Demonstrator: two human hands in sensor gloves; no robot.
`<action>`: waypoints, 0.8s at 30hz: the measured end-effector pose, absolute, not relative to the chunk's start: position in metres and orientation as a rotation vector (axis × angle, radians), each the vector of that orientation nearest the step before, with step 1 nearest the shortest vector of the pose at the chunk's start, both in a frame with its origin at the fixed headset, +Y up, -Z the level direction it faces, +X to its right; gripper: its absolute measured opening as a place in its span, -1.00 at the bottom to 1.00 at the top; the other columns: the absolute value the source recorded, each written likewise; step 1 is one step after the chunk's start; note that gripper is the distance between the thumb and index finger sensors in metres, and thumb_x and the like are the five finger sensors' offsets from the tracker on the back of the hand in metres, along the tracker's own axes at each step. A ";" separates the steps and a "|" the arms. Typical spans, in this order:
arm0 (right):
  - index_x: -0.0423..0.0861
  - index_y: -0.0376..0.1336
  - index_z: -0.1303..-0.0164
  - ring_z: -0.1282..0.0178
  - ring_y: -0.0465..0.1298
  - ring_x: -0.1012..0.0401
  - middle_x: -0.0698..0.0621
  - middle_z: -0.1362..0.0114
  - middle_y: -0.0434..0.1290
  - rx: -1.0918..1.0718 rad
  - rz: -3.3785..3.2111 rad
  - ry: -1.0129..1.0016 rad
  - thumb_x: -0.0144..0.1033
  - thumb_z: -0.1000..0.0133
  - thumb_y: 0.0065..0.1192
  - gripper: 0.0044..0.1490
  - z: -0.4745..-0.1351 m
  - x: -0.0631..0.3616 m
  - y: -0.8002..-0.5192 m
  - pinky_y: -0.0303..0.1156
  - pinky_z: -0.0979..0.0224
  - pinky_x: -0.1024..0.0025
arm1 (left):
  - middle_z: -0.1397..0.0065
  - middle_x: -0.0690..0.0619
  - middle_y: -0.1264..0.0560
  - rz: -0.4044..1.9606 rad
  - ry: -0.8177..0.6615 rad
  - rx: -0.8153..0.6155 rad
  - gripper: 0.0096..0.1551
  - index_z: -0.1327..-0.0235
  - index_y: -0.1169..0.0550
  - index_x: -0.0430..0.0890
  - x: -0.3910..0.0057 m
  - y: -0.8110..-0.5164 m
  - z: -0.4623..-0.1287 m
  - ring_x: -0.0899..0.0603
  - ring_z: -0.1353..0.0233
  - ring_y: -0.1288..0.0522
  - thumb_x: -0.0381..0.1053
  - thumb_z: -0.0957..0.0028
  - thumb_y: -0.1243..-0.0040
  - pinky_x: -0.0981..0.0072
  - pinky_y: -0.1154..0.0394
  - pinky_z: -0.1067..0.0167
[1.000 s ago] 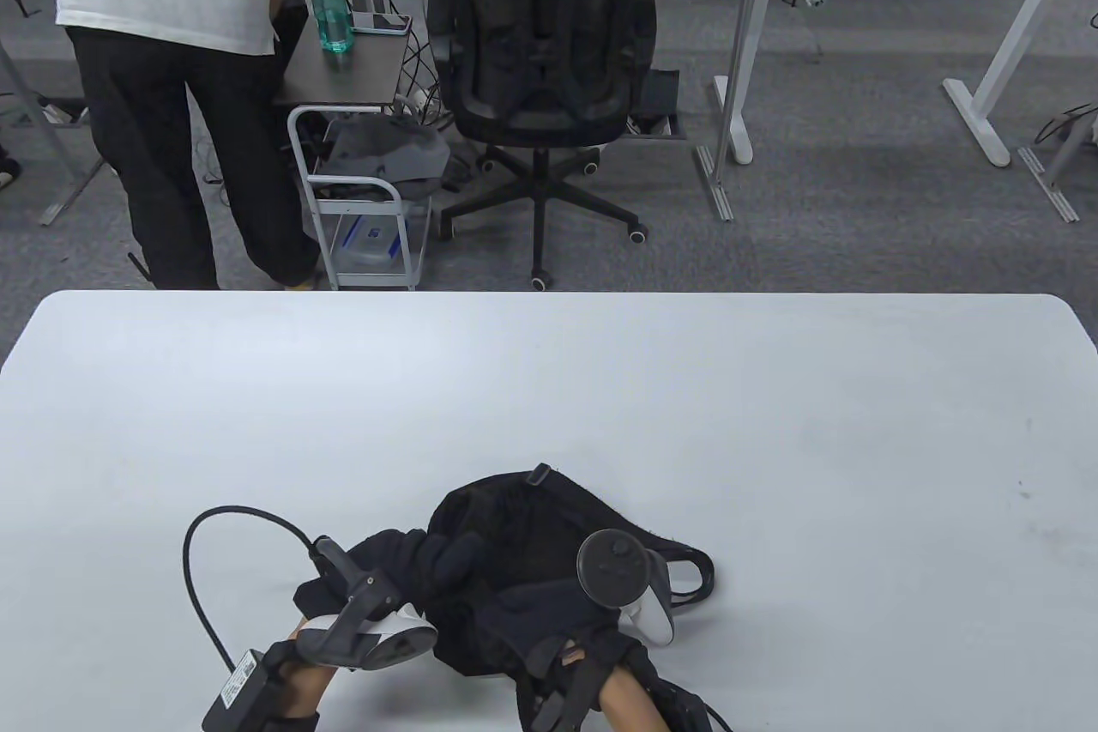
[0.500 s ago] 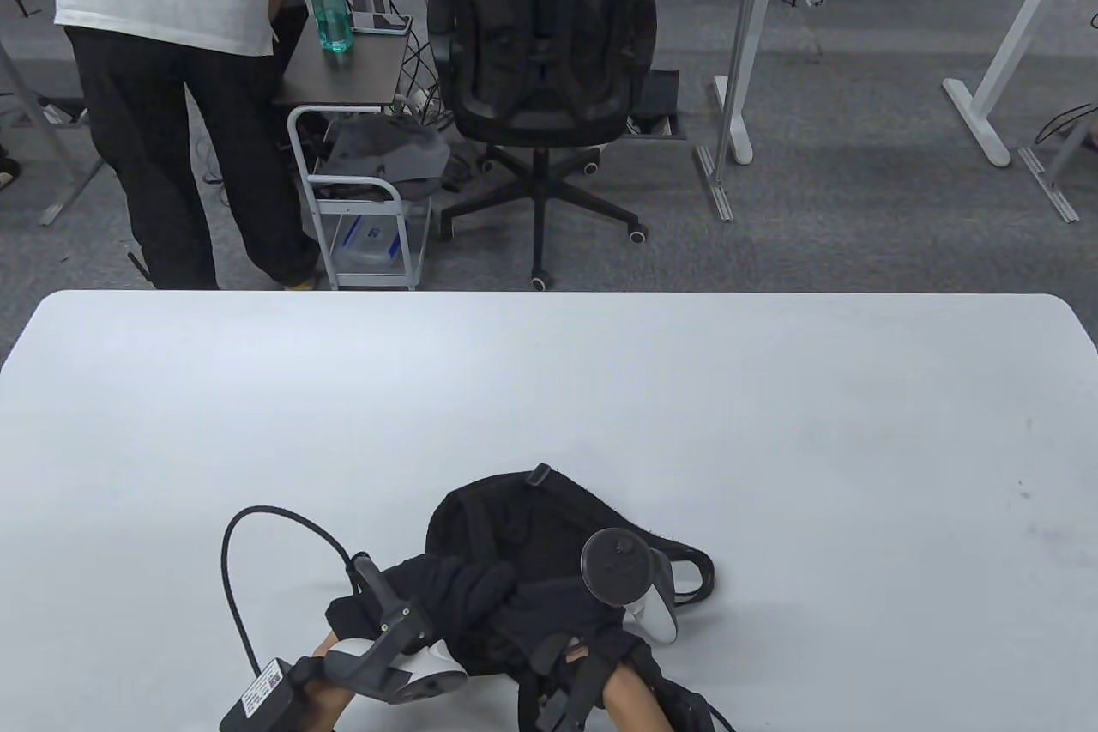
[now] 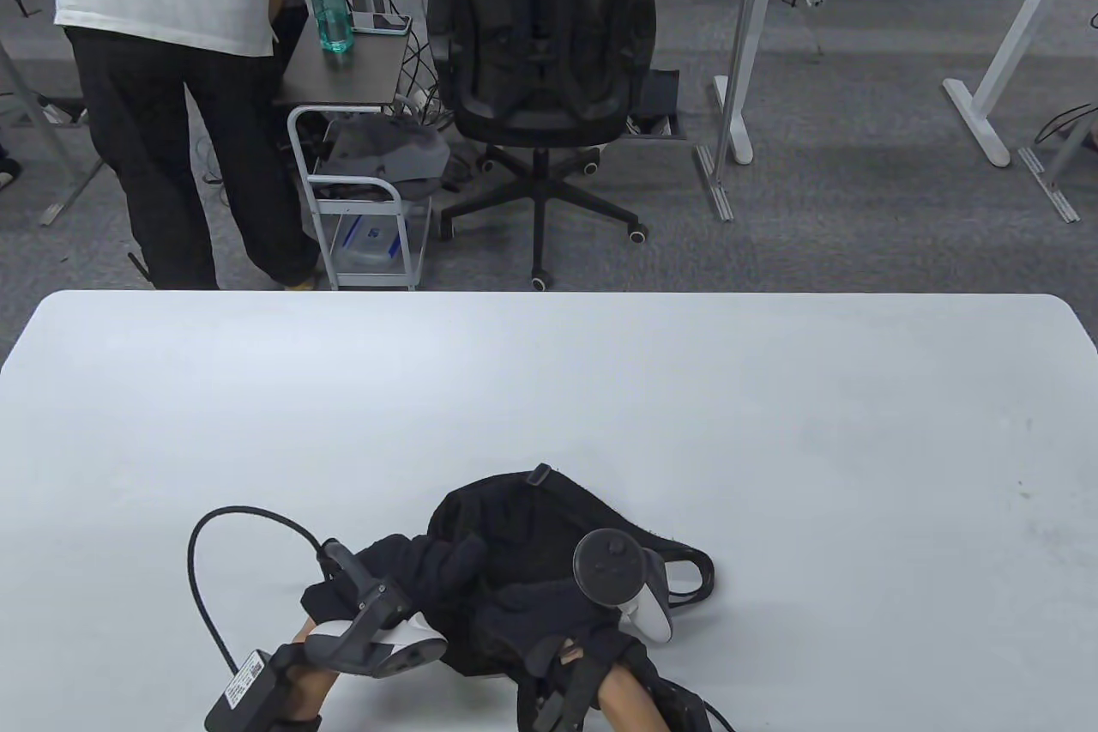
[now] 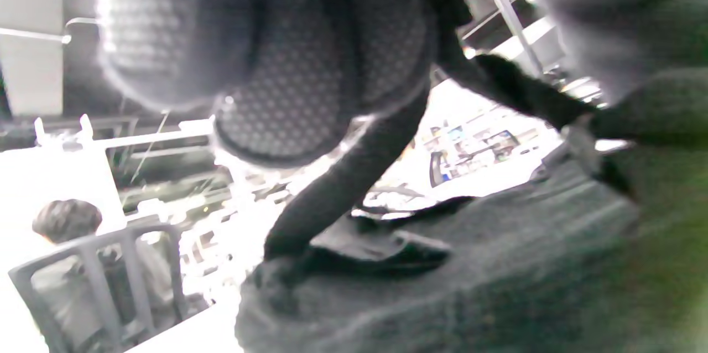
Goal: Pull shoulder strap to tighten
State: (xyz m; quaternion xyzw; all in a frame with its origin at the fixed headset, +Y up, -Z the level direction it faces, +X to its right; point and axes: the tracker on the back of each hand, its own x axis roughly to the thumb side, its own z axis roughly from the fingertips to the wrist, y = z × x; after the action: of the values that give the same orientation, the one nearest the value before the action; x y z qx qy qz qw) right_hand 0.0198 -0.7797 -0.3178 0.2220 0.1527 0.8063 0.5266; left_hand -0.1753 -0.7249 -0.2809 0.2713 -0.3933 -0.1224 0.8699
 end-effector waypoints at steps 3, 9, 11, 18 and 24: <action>-0.31 0.52 -0.02 0.02 0.66 -0.15 -0.25 -0.07 0.68 0.531 1.879 0.345 0.00 -0.04 0.32 -0.34 -0.321 0.022 -0.779 0.42 -0.21 -0.19 | 0.19 0.22 -0.75 -0.222 -0.874 0.597 -0.25 -0.28 -0.36 0.05 -0.163 -0.722 -0.270 0.04 0.21 -0.81 0.14 0.30 0.07 0.33 -0.75 0.26; -0.34 0.62 0.24 0.25 0.73 -0.10 -0.22 0.17 0.77 0.559 1.897 0.311 -0.15 -0.03 0.34 -0.47 -0.318 0.020 -0.775 0.46 -0.17 -0.18 | 0.19 0.21 -0.75 -0.215 -0.892 0.574 -0.25 -0.27 -0.37 0.05 -0.159 -0.727 -0.269 0.02 0.22 -0.81 0.14 0.31 0.09 0.31 -0.75 0.26; -0.34 0.63 0.26 0.28 0.73 -0.09 -0.21 0.19 0.78 0.566 1.915 0.314 -0.16 -0.03 0.33 -0.47 -0.318 0.018 -0.775 0.47 -0.17 -0.16 | 0.18 0.23 -0.75 -0.257 -0.891 0.589 -0.24 -0.28 -0.36 0.10 -0.161 -0.728 -0.270 0.04 0.21 -0.81 0.15 0.32 0.12 0.33 -0.75 0.26; -0.33 0.64 0.31 0.32 0.74 -0.07 -0.19 0.24 0.79 0.585 1.906 0.333 -0.16 -0.04 0.33 -0.49 -0.317 0.017 -0.773 0.50 -0.13 -0.12 | 0.18 0.23 -0.74 -0.262 -0.829 0.569 -0.24 -0.29 -0.32 0.21 -0.176 -0.727 -0.285 0.03 0.19 -0.80 0.17 0.34 0.16 0.32 -0.74 0.24; -0.32 0.64 0.29 0.32 0.74 -0.07 -0.20 0.23 0.78 0.586 1.914 0.354 -0.15 -0.04 0.33 -0.48 -0.316 0.015 -0.774 0.51 -0.11 -0.11 | 0.22 0.23 -0.75 -0.258 -0.801 0.568 -0.24 -0.29 -0.34 0.17 -0.183 -0.723 -0.287 0.03 0.26 -0.81 0.17 0.33 0.14 0.37 -0.74 0.34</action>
State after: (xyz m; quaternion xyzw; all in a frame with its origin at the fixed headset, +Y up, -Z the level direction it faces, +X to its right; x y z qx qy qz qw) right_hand 0.0150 -0.7744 -0.3159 0.2451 0.1482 0.8006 0.5263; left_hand -0.1832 -0.7227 -0.2872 0.2720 -0.3833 -0.1236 0.8740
